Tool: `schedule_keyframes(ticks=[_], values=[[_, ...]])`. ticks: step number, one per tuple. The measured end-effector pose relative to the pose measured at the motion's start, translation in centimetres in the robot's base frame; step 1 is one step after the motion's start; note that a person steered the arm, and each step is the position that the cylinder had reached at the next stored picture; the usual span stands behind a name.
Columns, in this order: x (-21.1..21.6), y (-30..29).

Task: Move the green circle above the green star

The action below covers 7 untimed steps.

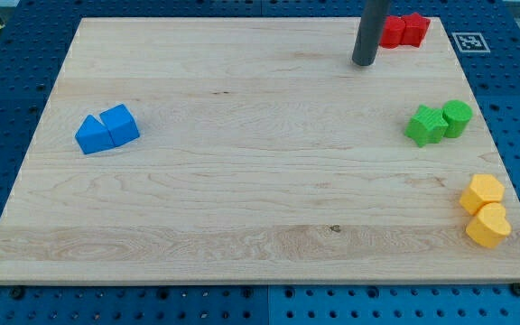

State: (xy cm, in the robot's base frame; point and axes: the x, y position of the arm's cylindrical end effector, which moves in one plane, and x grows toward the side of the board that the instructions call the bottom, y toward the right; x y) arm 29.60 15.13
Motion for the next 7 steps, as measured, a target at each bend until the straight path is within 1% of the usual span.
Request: schedule_keyframes(ticks=[7], values=[[1.7,0.0]])
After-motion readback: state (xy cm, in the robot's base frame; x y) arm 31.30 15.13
